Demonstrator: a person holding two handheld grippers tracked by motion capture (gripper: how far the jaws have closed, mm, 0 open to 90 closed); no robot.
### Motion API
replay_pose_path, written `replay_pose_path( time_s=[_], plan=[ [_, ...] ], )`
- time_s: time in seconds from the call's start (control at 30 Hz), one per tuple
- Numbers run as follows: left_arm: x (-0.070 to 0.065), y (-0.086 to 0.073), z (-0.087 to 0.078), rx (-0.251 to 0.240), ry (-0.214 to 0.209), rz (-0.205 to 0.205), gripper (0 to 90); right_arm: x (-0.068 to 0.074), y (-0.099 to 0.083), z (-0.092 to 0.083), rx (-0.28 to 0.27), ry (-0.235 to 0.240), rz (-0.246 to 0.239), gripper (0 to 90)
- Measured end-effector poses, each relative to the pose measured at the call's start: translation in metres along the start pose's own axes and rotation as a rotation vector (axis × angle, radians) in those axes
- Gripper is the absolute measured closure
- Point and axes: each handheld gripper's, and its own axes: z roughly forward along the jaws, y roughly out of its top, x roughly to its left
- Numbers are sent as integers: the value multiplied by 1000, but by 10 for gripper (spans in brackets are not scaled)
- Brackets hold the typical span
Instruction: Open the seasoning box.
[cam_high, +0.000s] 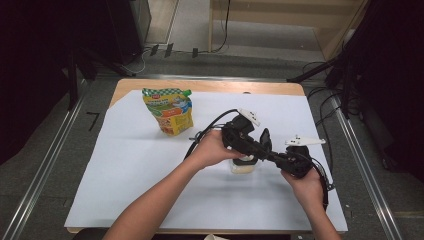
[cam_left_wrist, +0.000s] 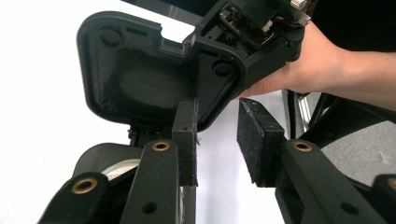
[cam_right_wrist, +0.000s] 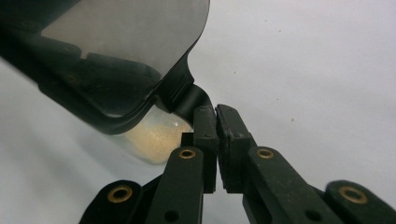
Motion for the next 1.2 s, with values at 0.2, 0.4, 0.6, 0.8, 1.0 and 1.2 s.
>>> replay_pose_path(
  time_s=[0.2,0.4,0.6,0.8,1.0,1.2],
  plan=[
    [-2,-8,-15,2,19,-9,663,5,-7,-14,-14,8,21,827],
    [1,-26,-37,-10,56,-65,596,28,-18,-26,-17,69,2,745],
    [4,-43,-51,-44,82,-84,559,47,-24,-25,-4,125,-25,657],
    [3,-57,-66,-66,96,-104,548,67,-23,-19,-7,179,-68,615],
    [2,-71,-86,-112,111,-113,593,90,-21,-4,16,217,-144,561],
    [8,-87,-102,-75,102,-209,626,108,-12,9,33,253,-185,550]
  ],
)
